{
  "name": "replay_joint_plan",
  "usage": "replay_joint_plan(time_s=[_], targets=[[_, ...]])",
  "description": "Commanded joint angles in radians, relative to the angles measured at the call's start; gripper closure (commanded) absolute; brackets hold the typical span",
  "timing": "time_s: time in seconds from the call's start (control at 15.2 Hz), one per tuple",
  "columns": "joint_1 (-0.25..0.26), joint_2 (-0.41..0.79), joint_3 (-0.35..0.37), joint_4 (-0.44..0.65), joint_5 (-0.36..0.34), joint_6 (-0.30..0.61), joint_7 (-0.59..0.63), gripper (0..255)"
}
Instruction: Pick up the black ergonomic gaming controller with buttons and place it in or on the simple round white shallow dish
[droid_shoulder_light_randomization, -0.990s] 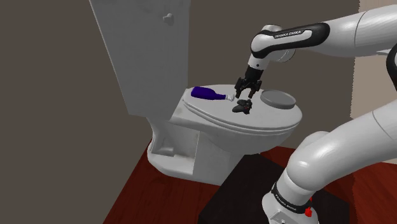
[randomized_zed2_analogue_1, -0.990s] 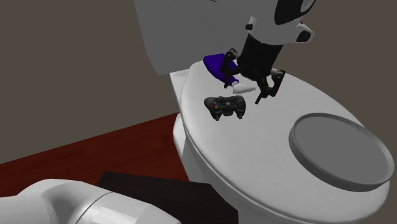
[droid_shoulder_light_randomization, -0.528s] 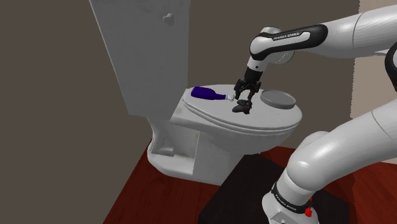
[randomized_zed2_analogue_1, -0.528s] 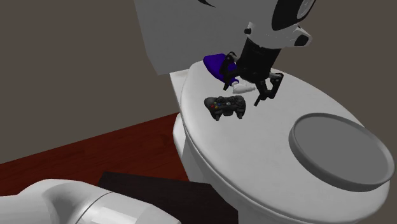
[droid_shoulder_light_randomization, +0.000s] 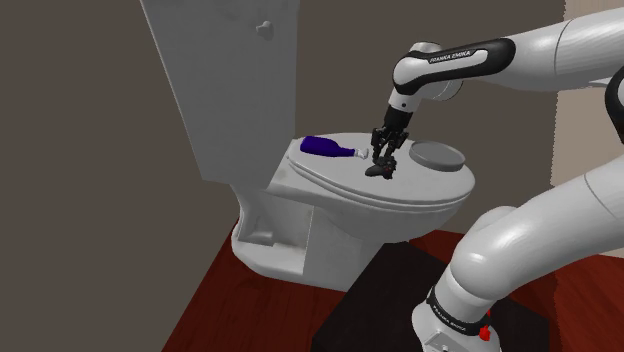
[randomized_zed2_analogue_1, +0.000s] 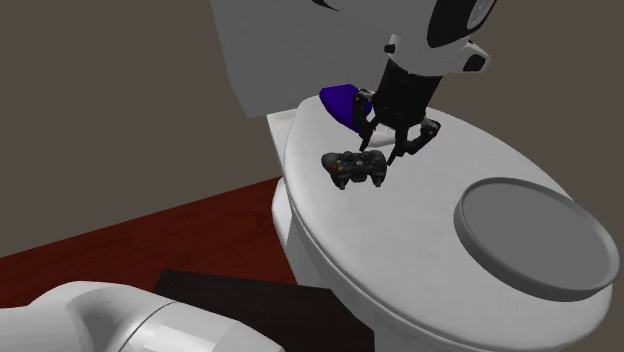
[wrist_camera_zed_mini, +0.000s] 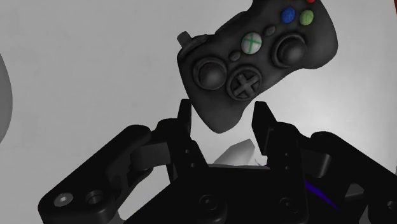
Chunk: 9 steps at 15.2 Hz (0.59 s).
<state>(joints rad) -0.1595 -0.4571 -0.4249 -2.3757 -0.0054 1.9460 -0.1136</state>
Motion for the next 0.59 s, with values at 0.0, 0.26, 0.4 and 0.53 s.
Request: replay_joint_plan(time_s=[0.0,0.26,0.4,0.53], targets=[[0.0,0.001,0.0,-0.001,0.0,0.0,0.0,255],[0.0,-0.006,0.004,0.021,0.0,-0.028,0.005,255],[0.001,-0.01,0.008,0.044,0.0,-0.055,0.01,255],[0.001,-0.014,0.012,0.068,0.0,-0.082,0.014,255]])
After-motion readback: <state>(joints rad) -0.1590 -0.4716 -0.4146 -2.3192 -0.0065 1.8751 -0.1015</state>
